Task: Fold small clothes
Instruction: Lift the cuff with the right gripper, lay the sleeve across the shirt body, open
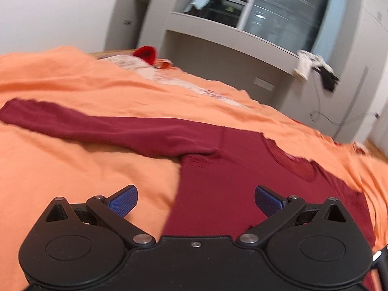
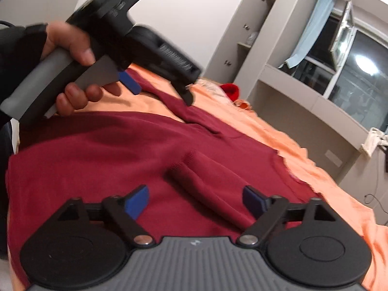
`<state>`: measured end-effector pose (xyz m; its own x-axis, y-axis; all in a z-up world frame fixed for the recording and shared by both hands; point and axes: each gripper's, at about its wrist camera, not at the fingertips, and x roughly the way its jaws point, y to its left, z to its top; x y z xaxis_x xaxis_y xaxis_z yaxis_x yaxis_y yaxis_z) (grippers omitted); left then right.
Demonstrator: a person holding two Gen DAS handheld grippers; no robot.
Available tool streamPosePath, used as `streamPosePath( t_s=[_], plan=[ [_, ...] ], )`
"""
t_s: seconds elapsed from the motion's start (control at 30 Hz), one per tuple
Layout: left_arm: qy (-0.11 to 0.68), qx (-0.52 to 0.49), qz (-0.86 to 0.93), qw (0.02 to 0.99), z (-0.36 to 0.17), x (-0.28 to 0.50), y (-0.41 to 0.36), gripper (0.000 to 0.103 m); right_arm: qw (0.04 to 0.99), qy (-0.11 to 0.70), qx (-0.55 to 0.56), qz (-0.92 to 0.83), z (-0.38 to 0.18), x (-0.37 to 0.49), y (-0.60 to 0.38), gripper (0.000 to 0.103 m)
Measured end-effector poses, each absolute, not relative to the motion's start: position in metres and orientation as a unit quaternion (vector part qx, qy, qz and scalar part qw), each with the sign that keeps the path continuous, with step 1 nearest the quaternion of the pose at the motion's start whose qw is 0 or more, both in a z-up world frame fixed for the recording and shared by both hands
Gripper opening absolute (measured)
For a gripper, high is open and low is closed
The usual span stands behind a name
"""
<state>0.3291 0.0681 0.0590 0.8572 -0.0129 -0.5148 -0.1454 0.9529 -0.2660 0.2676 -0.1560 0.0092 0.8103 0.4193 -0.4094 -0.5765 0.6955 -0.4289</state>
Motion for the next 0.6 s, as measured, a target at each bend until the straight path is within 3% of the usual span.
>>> streamPosePath(
  t_s=[0.23, 0.43, 0.53, 0.6],
  plan=[
    [0.281, -0.109, -0.018, 0.953, 0.049, 0.346, 0.025, 0.102, 0.964, 0.181, -0.154, 0.12, 0.029, 0.32, -0.252, 0.101],
    [0.299, -0.037, -0.032, 0.953, 0.034, 0.36, -0.012, 0.102, 0.967, 0.253, 0.029, 0.006, 0.035, 0.411, -0.33, 0.098],
    [0.309, -0.017, -0.032, 0.95, 0.029, 0.363, -0.018, 0.102, 0.956, 0.277, 0.1, -0.005, 0.024, 0.44, -0.357, 0.077],
    [0.313, -0.014, -0.036, 0.949, 0.028, 0.365, -0.019, 0.102, 0.951, 0.29, 0.106, 0.003, 0.018, 0.448, -0.367, 0.033]
  ],
)
